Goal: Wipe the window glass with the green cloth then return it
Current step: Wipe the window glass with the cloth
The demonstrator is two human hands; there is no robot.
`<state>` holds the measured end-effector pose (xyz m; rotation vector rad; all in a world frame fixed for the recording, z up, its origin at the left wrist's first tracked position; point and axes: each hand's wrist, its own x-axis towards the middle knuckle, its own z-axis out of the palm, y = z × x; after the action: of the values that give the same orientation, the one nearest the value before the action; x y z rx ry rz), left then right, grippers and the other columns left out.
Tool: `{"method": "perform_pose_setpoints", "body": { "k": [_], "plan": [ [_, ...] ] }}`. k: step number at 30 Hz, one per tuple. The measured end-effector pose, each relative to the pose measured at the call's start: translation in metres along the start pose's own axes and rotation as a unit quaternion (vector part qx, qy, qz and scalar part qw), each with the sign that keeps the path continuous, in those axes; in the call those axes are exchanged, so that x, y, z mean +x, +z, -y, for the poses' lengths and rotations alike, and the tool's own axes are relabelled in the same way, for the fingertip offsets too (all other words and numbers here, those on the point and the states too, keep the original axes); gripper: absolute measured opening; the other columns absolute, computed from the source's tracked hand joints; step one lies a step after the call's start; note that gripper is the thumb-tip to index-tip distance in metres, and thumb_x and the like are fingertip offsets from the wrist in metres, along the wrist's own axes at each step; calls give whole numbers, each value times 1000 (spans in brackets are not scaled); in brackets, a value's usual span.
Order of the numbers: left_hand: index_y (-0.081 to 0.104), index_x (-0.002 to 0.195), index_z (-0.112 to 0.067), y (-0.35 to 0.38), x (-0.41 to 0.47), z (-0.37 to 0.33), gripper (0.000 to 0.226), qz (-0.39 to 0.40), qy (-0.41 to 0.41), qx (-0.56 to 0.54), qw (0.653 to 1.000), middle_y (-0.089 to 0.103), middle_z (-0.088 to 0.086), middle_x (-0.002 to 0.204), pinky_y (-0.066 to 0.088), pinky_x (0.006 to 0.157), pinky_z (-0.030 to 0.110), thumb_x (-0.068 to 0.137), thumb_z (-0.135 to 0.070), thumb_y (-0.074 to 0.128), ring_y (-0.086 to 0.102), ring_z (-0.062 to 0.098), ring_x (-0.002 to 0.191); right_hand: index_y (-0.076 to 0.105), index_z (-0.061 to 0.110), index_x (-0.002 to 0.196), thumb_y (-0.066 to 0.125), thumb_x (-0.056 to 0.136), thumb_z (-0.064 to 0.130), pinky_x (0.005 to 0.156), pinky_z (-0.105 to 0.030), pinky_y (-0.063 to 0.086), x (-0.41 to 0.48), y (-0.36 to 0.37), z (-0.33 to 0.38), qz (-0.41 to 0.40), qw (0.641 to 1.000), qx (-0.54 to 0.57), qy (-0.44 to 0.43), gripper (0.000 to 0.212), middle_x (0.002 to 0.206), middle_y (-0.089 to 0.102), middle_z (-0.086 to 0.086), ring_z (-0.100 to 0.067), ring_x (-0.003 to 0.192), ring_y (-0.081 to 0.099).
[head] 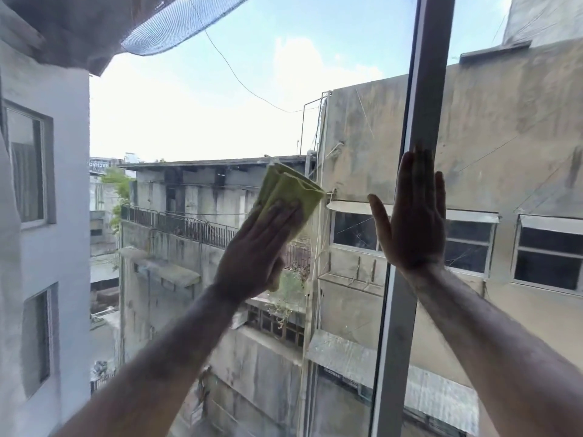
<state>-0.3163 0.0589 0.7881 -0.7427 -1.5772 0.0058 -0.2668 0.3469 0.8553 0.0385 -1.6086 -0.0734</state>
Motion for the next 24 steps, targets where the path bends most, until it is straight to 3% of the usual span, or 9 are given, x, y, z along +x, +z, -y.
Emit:
{"method": "perform_pose_setpoints", "body": {
  "k": [4, 6, 8, 10, 13, 17, 21, 24],
  "plan": [
    [27, 163, -6, -24, 34, 57, 65, -88, -256, 1, 963, 29, 13, 173, 25, 133, 52, 102, -8, 50, 21, 28, 164, 13, -1, 168, 25, 110, 63, 137, -50, 15, 1, 3, -1, -5, 1000, -5, -1, 87, 178, 11, -20, -32, 167, 12],
    [26, 163, -5, -32, 81, 67, 63, -108, -317, -7, 942, 29, 12, 173, 23, 133, 52, 104, -17, 44, 21, 30, 163, 13, -1, 168, 27, 110, 63, 137, -50, 15, 1, 4, -1, -5, 1000, -10, -3, 87, 178, 10, -20, -32, 167, 11],
    [26, 163, -5, -29, 119, 59, 63, -109, -313, -10, 943, 29, 13, 173, 23, 133, 53, 104, -22, 41, 22, 31, 163, 12, -1, 168, 27, 110, 63, 137, -50, 15, 1, 5, -1, -7, 1000, -10, -2, 88, 178, 10, -20, -32, 167, 11],
    [25, 164, -7, -18, 132, 36, 63, -102, -258, -7, 961, 28, 11, 173, 22, 133, 53, 104, -21, 42, 20, 31, 163, 11, -1, 168, 27, 110, 63, 137, -50, 15, 1, 5, -1, -7, 1000, -8, -2, 88, 178, 9, -20, -32, 167, 11],
    [24, 164, -8, 1, 102, -5, 63, -64, -142, -4, 988, 24, 12, 174, 22, 132, 54, 105, -19, 43, 16, 29, 165, 11, 0, 168, 28, 110, 62, 137, -50, 15, 0, 5, -2, -9, 1000, -10, -4, 87, 179, 9, -19, -31, 168, 11],
    [28, 161, -2, 3, 46, -30, 66, -12, -125, 3, 992, 26, 16, 173, 24, 131, 57, 105, -29, 49, 20, 32, 163, 13, -1, 168, 28, 110, 62, 136, -51, 18, 0, 5, -2, -7, 1000, -14, -2, 86, 178, 12, -20, -31, 167, 11],
    [45, 156, -7, -21, 52, -27, 54, 1, -124, 3, 992, 44, 14, 165, 38, 125, 52, 107, -29, 52, 43, 32, 153, 14, -1, 168, 29, 110, 61, 135, -52, 20, 1, 1, 0, 8, 1000, -18, 3, 86, 178, 13, -20, -31, 167, 12],
    [65, 137, -10, -40, 76, -9, 39, 11, -147, -34, 989, 66, 12, 145, 50, 111, 43, 99, -4, 58, 65, 29, 129, 14, -1, 168, 31, 110, 61, 135, -52, 19, 1, 1, -1, 9, 1000, -15, 7, 86, 178, 13, -19, -30, 167, 12]
  ]
}}
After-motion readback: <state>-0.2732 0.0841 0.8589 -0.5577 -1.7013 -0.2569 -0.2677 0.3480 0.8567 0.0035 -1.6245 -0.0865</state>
